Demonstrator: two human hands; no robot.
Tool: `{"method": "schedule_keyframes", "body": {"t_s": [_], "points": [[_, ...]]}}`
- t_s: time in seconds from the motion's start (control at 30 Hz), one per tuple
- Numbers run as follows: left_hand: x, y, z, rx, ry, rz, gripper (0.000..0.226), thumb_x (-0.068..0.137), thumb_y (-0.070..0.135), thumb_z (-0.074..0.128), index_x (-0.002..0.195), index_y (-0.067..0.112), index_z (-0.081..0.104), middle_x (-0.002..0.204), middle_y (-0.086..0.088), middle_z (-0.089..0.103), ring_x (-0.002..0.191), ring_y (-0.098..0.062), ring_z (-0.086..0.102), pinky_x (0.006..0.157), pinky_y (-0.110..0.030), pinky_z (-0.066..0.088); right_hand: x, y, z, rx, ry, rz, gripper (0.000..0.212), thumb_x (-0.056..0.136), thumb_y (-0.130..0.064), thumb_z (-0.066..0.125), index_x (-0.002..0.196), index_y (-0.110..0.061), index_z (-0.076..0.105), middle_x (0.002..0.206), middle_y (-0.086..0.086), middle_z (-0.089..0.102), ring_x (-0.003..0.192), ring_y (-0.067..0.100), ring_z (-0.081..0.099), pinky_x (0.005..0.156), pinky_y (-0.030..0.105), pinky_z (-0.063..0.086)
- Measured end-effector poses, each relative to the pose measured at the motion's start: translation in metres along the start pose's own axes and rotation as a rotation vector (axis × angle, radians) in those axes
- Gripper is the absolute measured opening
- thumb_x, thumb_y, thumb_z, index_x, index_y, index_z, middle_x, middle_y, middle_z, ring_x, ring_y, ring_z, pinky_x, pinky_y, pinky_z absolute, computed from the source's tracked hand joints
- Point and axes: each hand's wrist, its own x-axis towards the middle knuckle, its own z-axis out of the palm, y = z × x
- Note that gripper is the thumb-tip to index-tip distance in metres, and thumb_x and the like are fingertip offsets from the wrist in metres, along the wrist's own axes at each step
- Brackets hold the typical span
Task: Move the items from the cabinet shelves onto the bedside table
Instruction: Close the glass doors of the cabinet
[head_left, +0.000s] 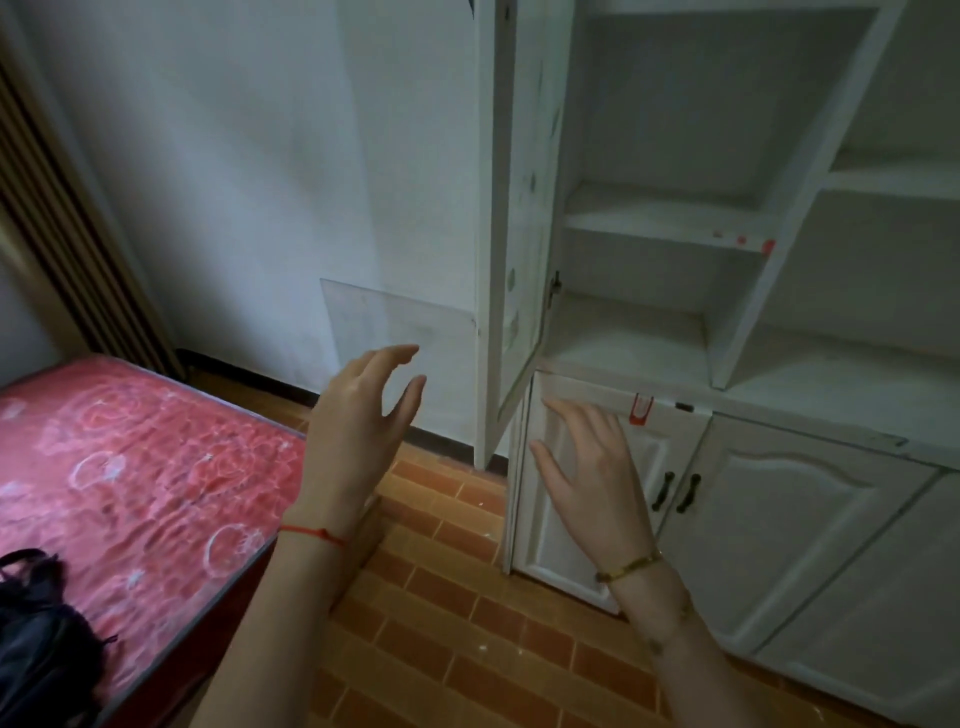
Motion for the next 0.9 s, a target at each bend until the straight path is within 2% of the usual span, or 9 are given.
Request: {"method": "schedule_keyframes", "body": {"t_s": [0.13,0.33,0.47,0.57,0.67,0.8,0.87,0.9], "points": [[0.066,0.012,0.009,-0.040,0.062,0.027,0.038,0.095,0.032,0.061,0.130,0.016,0.059,0.118,-0.001,0.068,0.105,-0.013,0.064,0.088,-0.022,0.046,0.051,-0.003,0.020,0.020,0.048,-0.022,0.046,0.094,-0.031,0.055,0.136,-0.017,0.047,0.129,-0.002,0.052,0.124,0.013,0.043,0.109,0.028,0.035],[0.132,0.028,0.025,-0.131,0.088,0.074,0.046,0.096,0.039,0.057,0.136,0.017,0.055,0.122,-0.002,0.067,0.101,-0.013,0.065,0.088,-0.032,0.055,0.104,-0.009,0.046,0.003,0.088,-0.027,0.056,0.092,-0.036,0.057,0.141,-0.016,0.040,0.136,0.002,0.050,0.127,0.017,0.043,0.109,0.034,0.039],[0.145,0.031,0.040,-0.194,0.057,0.127,0.040,0.096,0.029,0.059,0.134,0.016,0.056,0.122,-0.002,0.067,0.099,-0.013,0.066,0.091,-0.035,0.055,0.121,-0.009,0.057,0.010,0.133,-0.031,0.058,0.090,-0.039,0.060,0.139,-0.015,0.042,0.134,0.004,0.052,0.124,0.019,0.046,0.107,0.036,0.041],[0.146,0.029,0.049,-0.235,0.118,0.173,0.037,0.095,0.015,0.061,0.132,0.013,0.059,0.122,-0.003,0.068,0.097,-0.014,0.067,0.091,-0.034,0.056,0.126,-0.007,0.062,-0.001,0.146,-0.060,0.060,0.088,-0.037,0.063,0.139,-0.014,0.042,0.132,0.005,0.053,0.123,0.021,0.047,0.106,0.037,0.042],[0.145,0.028,0.054,-0.238,0.168,0.216,0.039,0.093,0.005,0.062,0.132,0.010,0.060,0.122,-0.006,0.068,0.096,-0.016,0.068,0.092,-0.026,0.055,0.130,-0.005,0.067,-0.012,0.139,-0.081,0.062,0.086,-0.034,0.066,0.139,-0.013,0.042,0.133,0.007,0.053,0.123,0.023,0.048,0.107,0.037,0.041],[0.144,0.030,0.059,-0.229,0.190,0.237,0.043,0.090,0.004,0.066,0.132,0.010,0.059,0.117,-0.006,0.070,0.093,-0.006,0.064,0.091,-0.004,0.044,0.131,0.001,0.068,-0.007,0.140,-0.079,0.062,0.086,-0.034,0.067,0.139,-0.013,0.041,0.135,0.006,0.052,0.125,0.023,0.048,0.107,0.038,0.042],[0.143,0.035,0.062,-0.244,0.207,0.241,0.045,0.088,0.005,0.069,0.132,0.010,0.060,0.115,-0.006,0.071,0.092,-0.004,0.064,0.092,-0.001,0.041,0.129,0.007,0.066,-0.013,0.151,-0.089,0.061,0.086,-0.031,0.068,0.138,-0.014,0.041,0.134,0.005,0.053,0.125,0.022,0.048,0.106,0.038,0.043],[0.143,0.037,0.063,-0.250,0.215,0.247,0.045,0.087,0.006,0.070,0.131,0.010,0.060,0.114,-0.006,0.072,0.092,-0.006,0.066,0.093,-0.003,0.043,0.128,0.011,0.064,-0.020,0.155,-0.094,0.061,0.086,-0.032,0.067,0.138,-0.014,0.041,0.134,0.005,0.053,0.125,0.021,0.048,0.106,0.037,0.043]]}}
